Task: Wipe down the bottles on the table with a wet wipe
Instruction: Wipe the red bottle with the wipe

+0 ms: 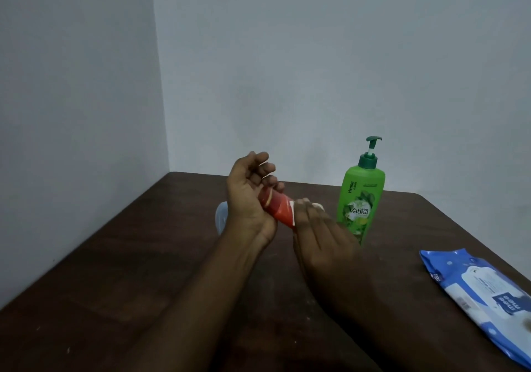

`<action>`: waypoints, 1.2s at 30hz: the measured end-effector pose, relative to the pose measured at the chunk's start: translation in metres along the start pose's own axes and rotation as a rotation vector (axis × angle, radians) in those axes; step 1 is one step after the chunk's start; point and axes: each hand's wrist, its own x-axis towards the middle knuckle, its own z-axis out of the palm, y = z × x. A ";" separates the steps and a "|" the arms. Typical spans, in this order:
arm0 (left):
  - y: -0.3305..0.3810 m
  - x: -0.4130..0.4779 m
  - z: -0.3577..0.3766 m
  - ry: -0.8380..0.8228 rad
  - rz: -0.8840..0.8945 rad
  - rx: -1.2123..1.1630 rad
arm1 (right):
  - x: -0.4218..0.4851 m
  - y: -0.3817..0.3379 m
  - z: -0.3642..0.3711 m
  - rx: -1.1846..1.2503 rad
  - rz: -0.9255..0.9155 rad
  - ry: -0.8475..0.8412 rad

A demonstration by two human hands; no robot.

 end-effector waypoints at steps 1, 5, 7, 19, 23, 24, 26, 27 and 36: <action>-0.001 0.001 -0.001 0.057 -0.001 0.028 | -0.003 -0.001 0.002 -0.020 -0.016 -0.006; -0.007 -0.002 0.001 0.170 0.009 0.127 | -0.006 -0.001 0.007 -0.017 -0.011 -0.075; -0.011 -0.002 0.000 0.195 0.046 0.172 | -0.005 0.001 0.006 -0.009 -0.027 -0.091; 0.000 0.005 -0.004 0.054 0.090 0.084 | 0.022 0.010 -0.016 0.249 -0.068 -0.449; 0.008 0.008 -0.007 0.030 0.082 0.064 | 0.004 0.017 -0.029 0.278 -0.008 -0.539; 0.009 0.009 -0.008 0.024 0.073 0.056 | -0.002 0.014 -0.033 0.208 -0.034 -0.527; 0.008 0.011 -0.009 0.011 0.063 0.057 | -0.009 0.006 -0.037 0.090 -0.110 -0.493; 0.007 0.011 -0.008 0.005 0.060 0.067 | -0.009 0.002 -0.037 0.074 -0.146 -0.477; 0.006 0.020 -0.016 -0.025 0.038 0.019 | 0.039 0.009 -0.029 0.301 -0.033 -0.625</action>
